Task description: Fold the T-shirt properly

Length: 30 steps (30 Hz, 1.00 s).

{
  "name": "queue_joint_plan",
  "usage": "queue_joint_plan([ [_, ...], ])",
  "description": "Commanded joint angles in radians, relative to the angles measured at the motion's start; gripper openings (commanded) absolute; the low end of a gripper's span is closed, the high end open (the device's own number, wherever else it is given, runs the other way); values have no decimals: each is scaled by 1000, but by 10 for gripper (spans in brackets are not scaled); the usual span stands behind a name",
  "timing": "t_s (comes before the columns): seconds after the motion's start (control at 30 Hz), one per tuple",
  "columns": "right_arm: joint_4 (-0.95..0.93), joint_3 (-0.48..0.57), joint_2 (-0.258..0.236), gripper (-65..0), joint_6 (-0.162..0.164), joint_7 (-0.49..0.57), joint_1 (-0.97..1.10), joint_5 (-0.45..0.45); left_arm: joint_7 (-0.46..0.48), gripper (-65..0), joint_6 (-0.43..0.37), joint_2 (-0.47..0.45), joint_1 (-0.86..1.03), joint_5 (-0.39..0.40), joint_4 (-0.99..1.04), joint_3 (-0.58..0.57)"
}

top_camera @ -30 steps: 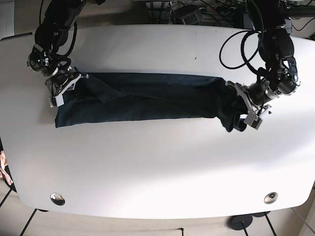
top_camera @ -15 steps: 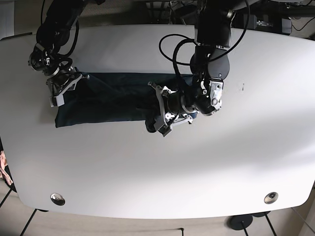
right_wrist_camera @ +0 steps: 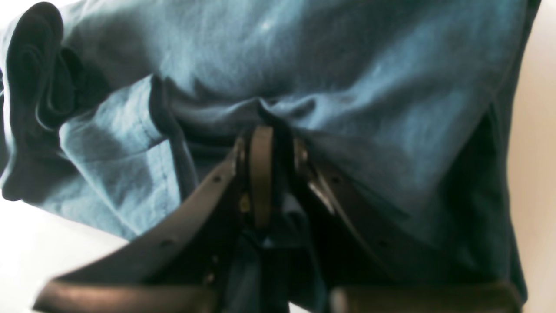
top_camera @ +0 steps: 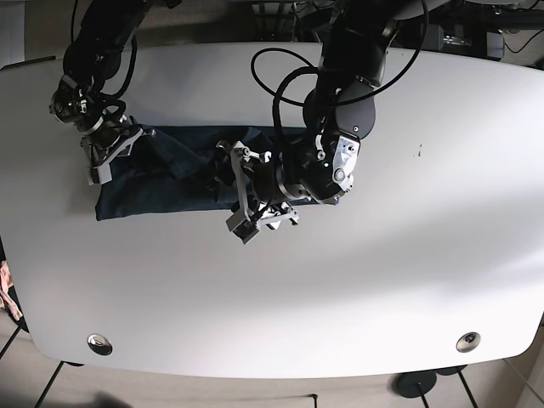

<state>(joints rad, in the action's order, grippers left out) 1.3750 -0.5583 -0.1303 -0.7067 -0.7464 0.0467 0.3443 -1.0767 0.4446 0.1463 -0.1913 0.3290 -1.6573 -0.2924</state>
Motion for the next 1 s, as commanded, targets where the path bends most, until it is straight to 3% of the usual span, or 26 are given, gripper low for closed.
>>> queue_joint_plan([
  [0.03,7,4,-6,-591,9,-48,0,-35,19,-271,0,11,-21,9,-37,3],
  [0.17,76,2,-6,-591,9,-55,-1,-26,19,-288,0,-6,-15,5,-77,6],
  [0.23,152,2,-1,-588,9,-78,0,-24,20,-361,0,-63,9,3,-99,6],
  [0.33,338,4,31,-574,9,-221,-29,-14,20,-500,4,-182,82,6,-117,75],
  [0.5,392,7,47,-227,9,-362,-55,221,34,-603,10,-239,151,8,-117,247],
  [0.6,390,19,56,-108,9,-421,-57,315,91,-619,104,-239,183,3,-111,279],
  [0.77,346,192,102,-105,9,-427,-57,325,154,-619,127,-238,200,2,-31,290],
  [0.87,255,221,123,-105,9,-408,-78,327,163,-619,128,-236,198,2,7,290],
  [1.0,198,287,146,-105,9,-401,-74,325,266,-619,128,-241,200,2,99,289],
])
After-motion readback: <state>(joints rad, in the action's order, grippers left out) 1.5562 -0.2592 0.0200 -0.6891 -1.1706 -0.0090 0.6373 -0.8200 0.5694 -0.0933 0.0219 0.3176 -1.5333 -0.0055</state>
